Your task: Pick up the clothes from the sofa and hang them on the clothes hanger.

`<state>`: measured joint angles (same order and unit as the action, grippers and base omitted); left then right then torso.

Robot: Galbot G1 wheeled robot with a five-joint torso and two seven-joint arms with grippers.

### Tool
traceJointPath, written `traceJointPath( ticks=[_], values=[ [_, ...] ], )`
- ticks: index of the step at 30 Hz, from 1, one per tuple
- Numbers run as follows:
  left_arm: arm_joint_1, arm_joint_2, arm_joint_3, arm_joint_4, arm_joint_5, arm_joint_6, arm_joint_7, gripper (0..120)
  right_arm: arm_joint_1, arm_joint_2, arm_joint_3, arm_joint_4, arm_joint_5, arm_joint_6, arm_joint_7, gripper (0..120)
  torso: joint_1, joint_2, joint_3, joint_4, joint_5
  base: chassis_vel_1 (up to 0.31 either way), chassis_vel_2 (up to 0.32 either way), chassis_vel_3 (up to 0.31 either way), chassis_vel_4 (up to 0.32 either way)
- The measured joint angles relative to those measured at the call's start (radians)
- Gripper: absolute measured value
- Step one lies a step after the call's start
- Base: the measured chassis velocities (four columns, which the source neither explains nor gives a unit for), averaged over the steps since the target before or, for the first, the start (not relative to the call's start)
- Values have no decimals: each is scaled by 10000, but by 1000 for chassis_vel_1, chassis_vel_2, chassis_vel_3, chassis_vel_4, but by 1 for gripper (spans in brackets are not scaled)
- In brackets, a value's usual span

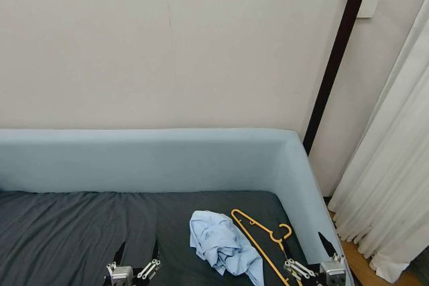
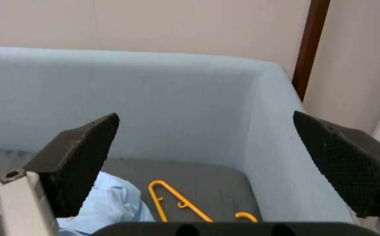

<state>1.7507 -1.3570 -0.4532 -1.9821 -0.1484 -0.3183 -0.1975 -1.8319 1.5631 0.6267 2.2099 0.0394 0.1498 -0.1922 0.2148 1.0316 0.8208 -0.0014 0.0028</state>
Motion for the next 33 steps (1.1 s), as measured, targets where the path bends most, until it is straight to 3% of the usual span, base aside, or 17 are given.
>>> traceJointPath(
  ticks=[12,17,23,27,29,33],
  values=[
    [-37,418,193,-51,-90,158,-37,97,-3,-8,-125,-178,-26,-10,1,100,0,0,0,0,-1,0,0,0,0],
    [-80,986,357,-218,132,535,7,98,6,36,-133,-293,-30,-10,18,100,0,0,0,0,-1,0,0,0,0],
    [-574,2762,982,-112,79,792,187,98,144,139,-154,-387,-41,-29,111,100,0,0,0,-6,-3,0,0,0,0],
    [-606,3309,1112,9,145,811,227,98,448,20,-454,-488,-41,-215,139,100,0,-1,0,2,-2,0,0,0,0],
    [-778,3991,1448,192,432,778,314,98,600,-144,-732,-617,-53,-316,151,100,0,-1,1,11,-3,0,0,0,0],
    [-1572,4955,2305,412,334,988,318,98,532,-136,-734,-668,-92,-273,201,100,0,0,1,-3,-3,0,0,0,0]
  ],
)
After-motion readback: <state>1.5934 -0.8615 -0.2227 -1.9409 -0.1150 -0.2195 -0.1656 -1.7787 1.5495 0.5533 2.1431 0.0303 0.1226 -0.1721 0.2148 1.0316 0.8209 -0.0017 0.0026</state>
